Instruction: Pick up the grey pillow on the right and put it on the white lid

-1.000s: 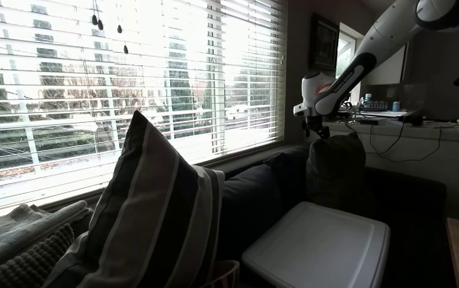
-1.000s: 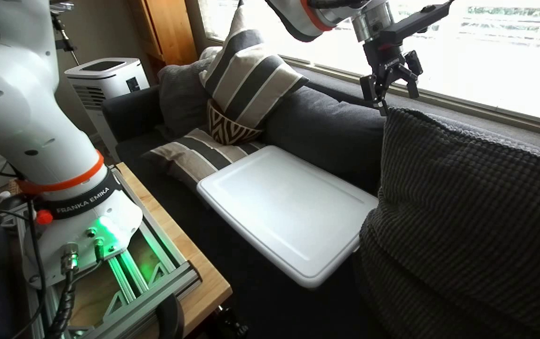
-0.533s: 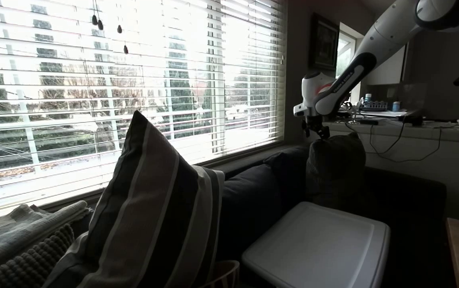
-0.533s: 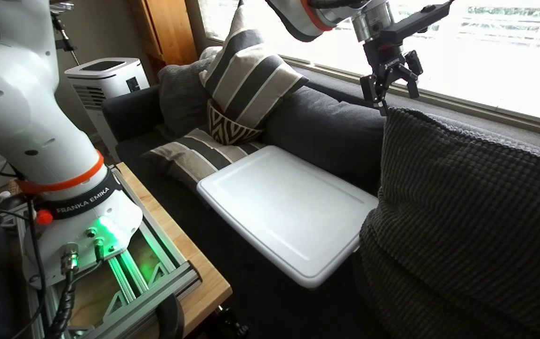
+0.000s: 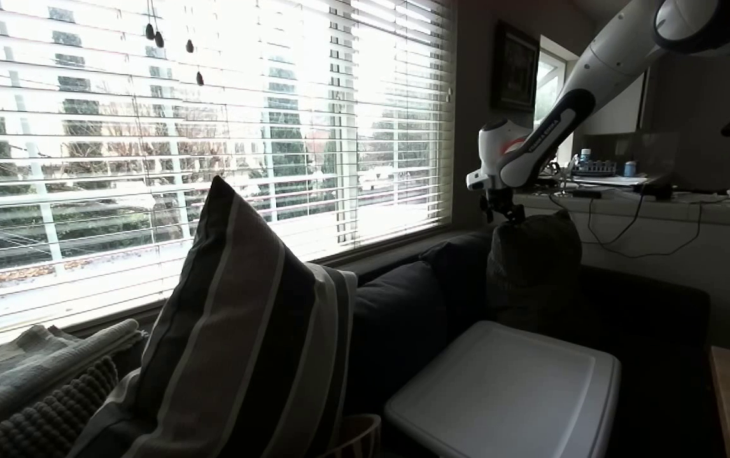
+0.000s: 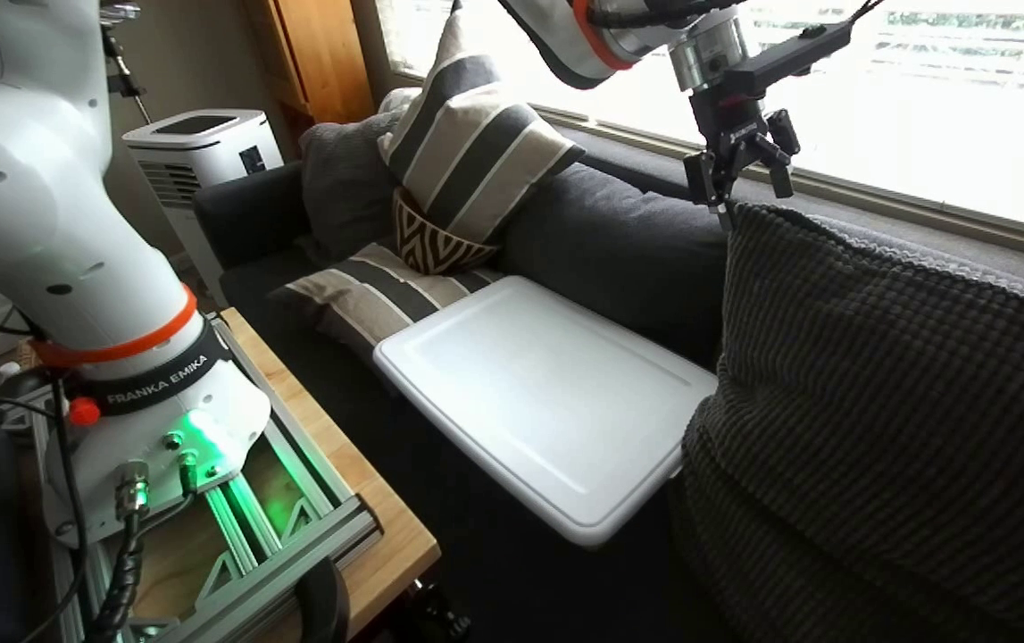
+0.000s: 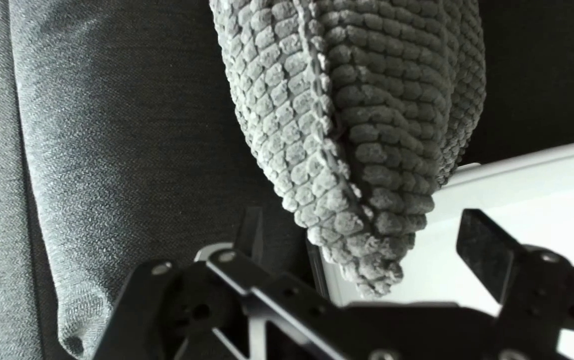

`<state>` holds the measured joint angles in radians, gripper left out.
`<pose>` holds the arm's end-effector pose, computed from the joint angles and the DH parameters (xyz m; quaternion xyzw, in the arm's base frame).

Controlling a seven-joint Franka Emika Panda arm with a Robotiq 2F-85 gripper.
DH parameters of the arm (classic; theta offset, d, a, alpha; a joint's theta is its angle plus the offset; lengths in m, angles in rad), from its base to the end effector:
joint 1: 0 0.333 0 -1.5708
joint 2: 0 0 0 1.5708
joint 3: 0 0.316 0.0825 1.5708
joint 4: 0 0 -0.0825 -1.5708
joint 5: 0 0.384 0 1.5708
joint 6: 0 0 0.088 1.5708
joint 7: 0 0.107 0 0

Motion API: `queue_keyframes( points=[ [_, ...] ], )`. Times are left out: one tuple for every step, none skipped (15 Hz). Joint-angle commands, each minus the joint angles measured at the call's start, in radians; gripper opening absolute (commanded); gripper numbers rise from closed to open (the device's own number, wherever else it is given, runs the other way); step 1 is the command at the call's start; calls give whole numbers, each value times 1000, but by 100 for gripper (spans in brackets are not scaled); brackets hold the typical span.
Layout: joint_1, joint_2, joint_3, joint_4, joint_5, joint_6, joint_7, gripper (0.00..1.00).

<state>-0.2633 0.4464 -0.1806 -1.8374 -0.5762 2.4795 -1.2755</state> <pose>0.6029 -0.2738 0.3095 0.7756 0.5798 -0.1169 0.2204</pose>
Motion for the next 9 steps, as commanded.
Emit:
queue_keyframes(
  points=[
    [13,42,-18,56,-7,-54,5,100],
    [11,47,-20,61,-5,-65,6,100],
    [9,56,-23,73,-6,-75,6,100],
    [1,65,-17,86,6,-92,-16,100],
    [-5,73,-13,92,9,-108,-43,100],
    [-10,83,-8,102,13,-129,-68,100],
    [-17,97,-5,111,15,-127,-89,100],
    [-21,111,-7,121,8,-103,-92,75],
    [-22,126,-9,134,6,-101,-98,75]
  ],
)
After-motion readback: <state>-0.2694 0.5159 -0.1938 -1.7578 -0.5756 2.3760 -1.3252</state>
